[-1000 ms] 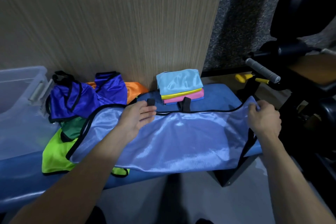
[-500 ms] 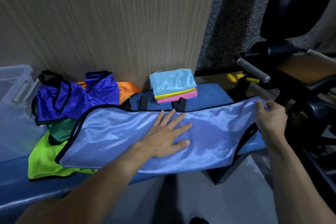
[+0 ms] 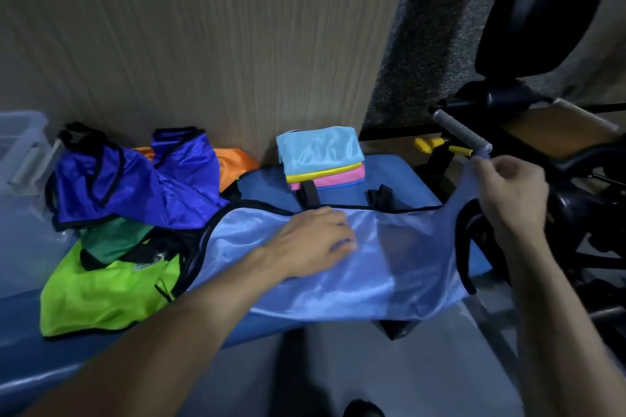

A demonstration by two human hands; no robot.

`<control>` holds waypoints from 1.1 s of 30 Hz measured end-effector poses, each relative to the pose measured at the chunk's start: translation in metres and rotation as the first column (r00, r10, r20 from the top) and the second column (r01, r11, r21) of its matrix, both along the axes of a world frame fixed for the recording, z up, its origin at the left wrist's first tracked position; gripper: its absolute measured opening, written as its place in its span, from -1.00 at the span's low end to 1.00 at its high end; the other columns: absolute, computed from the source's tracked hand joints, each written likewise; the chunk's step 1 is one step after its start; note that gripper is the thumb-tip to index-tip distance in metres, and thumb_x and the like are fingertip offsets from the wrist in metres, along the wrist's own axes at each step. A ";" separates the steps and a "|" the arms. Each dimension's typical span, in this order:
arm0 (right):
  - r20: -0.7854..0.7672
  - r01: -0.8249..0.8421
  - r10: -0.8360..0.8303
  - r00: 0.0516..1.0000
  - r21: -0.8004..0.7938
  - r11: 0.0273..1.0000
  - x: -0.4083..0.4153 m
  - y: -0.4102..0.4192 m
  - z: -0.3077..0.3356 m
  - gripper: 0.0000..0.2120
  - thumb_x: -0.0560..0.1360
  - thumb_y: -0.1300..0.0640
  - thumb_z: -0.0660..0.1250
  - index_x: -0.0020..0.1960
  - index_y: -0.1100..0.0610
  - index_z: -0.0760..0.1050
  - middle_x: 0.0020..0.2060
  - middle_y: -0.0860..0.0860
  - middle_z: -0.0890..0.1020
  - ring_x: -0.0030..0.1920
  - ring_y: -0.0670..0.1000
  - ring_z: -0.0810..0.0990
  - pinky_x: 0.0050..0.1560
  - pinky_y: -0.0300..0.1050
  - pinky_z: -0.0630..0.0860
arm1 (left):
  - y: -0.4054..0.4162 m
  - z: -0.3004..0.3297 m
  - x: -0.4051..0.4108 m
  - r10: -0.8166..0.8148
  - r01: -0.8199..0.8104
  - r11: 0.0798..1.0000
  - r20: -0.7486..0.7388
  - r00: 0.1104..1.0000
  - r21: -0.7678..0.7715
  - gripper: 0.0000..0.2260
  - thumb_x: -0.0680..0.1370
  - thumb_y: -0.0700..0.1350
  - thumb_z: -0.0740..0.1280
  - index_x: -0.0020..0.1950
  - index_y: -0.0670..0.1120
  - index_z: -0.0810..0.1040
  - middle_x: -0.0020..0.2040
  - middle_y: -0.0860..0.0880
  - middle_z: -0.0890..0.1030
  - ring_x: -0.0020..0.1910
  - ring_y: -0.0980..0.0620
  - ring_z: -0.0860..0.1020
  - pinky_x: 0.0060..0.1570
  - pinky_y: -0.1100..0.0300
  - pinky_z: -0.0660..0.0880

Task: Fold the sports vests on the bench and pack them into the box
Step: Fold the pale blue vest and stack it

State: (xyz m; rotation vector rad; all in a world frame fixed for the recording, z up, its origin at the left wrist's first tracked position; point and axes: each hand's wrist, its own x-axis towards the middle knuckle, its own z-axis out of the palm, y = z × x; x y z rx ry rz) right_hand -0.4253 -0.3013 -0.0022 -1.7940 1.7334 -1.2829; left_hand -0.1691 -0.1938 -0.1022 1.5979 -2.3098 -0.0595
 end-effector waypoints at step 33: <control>-0.224 -0.548 0.593 0.773 0.236 0.803 0.258 0.091 -0.056 -0.77 0.51 0.05 0.34 -0.22 0.19 0.55 -0.40 0.09 0.57 -0.25 0.19 0.53 -0.25 0.00 0.47 | 0.037 0.014 0.182 0.493 -0.391 0.864 -0.376 0.785 0.316 -0.75 0.51 -0.14 0.52 0.18 -0.06 0.67 -0.07 -0.02 0.69 -0.12 0.04 0.62 -0.08 0.35 0.49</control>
